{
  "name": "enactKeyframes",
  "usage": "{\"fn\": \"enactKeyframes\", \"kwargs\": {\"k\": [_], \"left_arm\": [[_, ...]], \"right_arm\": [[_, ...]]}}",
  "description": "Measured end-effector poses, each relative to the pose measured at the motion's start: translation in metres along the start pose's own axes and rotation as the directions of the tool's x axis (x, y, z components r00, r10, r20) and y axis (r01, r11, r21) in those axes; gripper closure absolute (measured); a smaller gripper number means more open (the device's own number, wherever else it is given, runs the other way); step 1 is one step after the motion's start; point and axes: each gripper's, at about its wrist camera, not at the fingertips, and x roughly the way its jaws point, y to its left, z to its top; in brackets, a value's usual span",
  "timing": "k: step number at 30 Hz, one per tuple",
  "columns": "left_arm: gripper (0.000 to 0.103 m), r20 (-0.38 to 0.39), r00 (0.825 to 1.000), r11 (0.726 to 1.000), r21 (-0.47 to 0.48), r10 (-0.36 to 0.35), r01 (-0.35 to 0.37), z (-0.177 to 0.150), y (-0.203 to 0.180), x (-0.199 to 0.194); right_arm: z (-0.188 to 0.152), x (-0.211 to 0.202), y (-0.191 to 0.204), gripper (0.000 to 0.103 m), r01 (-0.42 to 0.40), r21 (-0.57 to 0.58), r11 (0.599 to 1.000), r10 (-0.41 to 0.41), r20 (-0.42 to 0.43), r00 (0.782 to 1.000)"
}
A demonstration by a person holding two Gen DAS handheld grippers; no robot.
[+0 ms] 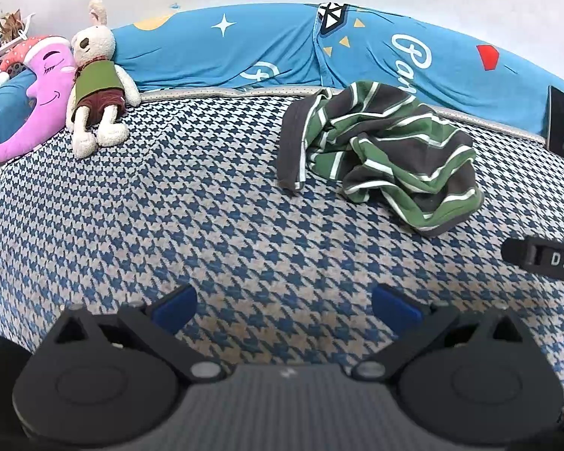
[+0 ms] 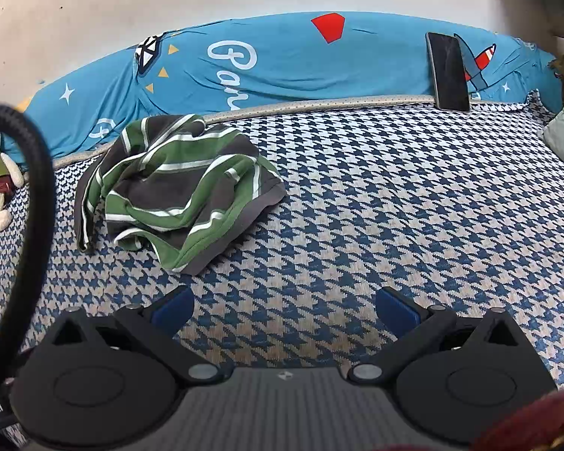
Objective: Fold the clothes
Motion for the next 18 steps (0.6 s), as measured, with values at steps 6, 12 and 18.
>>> {"fn": "enactKeyframes", "kwargs": {"k": [6, 12, 18], "left_arm": [[0.000, 0.012, 1.000, 1.000, 0.014, -0.001, 0.001, -0.001, -0.008, -0.004], [0.000, 0.025, 1.000, 0.999, 0.047, 0.011, -0.012, 0.002, -0.013, -0.003], [0.000, 0.002, 1.000, 0.998, 0.066, -0.007, 0.007, 0.009, -0.015, 0.009]], "right_arm": [[-0.002, -0.001, 0.000, 0.000, -0.001, -0.020, 1.000, 0.001, -0.005, 1.000], [-0.002, -0.001, 0.000, 0.000, -0.001, -0.015, 1.000, 0.001, -0.015, 1.000], [0.002, 0.000, 0.002, 0.000, 0.020, -0.015, 1.000, -0.020, -0.028, 0.999]]}}
